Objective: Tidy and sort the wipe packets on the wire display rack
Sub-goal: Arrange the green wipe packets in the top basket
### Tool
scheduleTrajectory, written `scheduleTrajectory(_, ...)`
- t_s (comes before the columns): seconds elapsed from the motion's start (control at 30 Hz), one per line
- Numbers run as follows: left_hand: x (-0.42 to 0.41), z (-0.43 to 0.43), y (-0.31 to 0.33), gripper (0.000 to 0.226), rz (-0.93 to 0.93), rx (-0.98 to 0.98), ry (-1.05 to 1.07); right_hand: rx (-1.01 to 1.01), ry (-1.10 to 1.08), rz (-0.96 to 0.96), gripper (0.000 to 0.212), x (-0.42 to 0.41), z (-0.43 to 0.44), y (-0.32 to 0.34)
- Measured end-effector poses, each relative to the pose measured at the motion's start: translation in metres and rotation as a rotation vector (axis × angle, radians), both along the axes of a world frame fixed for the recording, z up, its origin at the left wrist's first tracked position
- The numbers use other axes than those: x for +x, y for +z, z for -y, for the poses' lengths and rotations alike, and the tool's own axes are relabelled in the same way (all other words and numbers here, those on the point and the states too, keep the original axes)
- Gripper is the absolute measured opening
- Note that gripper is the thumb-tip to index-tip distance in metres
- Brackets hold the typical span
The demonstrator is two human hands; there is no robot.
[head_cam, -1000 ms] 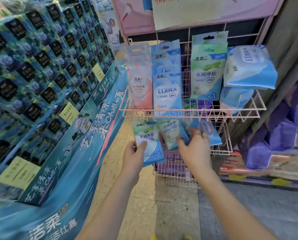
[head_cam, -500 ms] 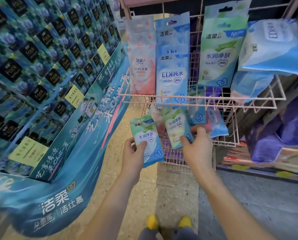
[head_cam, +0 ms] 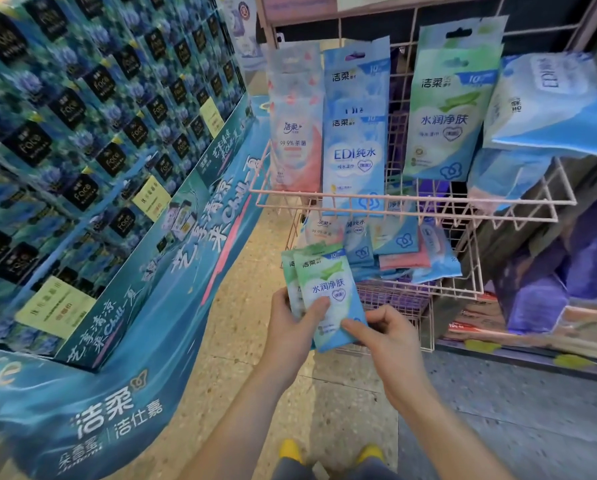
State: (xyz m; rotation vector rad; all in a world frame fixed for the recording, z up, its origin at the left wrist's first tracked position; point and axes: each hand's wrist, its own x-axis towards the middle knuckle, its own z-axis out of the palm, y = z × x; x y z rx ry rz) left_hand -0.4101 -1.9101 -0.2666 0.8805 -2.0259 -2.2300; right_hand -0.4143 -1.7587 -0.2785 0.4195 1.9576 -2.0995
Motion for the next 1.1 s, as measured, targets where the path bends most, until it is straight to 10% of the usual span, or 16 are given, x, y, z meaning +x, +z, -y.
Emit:
scheduleTrajectory(0.2,-0.002,0.03,0.004,0.051,-0.022,-0.007,0.02,0.296,-0.079,-0.15,0.008,-0.038,-0.007,0.022)
scheduleTrajectory(0.3,-0.004,0.04,0.01,0.053,-0.025,0.001,-0.017,0.552,-0.337,-0.259,0.043,-0.087,-0.016,0.028)
scheduleTrajectory(0.43,-0.011,0.048,0.016,0.047,-0.018,0.013,-0.089,1.11,-0.131,0.023,0.096,-0.142,-0.016,0.025)
scheduleTrajectory(0.57,-0.022,0.055,0.017,0.048,-0.027,0.026,-0.133,1.174,-0.192,0.113,0.092,-0.147,-0.01,0.031)
scheduleTrajectory(0.77,-0.033,0.059,0.013,0.049,-0.036,0.049,-0.193,0.503,-0.489,-0.18,0.048,-0.095,-0.008,0.054)
scheduleTrajectory(0.93,-0.038,0.059,0.007,0.049,-0.032,0.034,-0.25,-0.254,-0.356,0.062,0.038,-0.029,0.005,0.045)
scheduleTrajectory(1.1,-0.035,0.052,0.0,0.046,-0.054,0.121,-0.342,-0.217,-0.269,0.092,0.032,0.005,0.031,0.035)
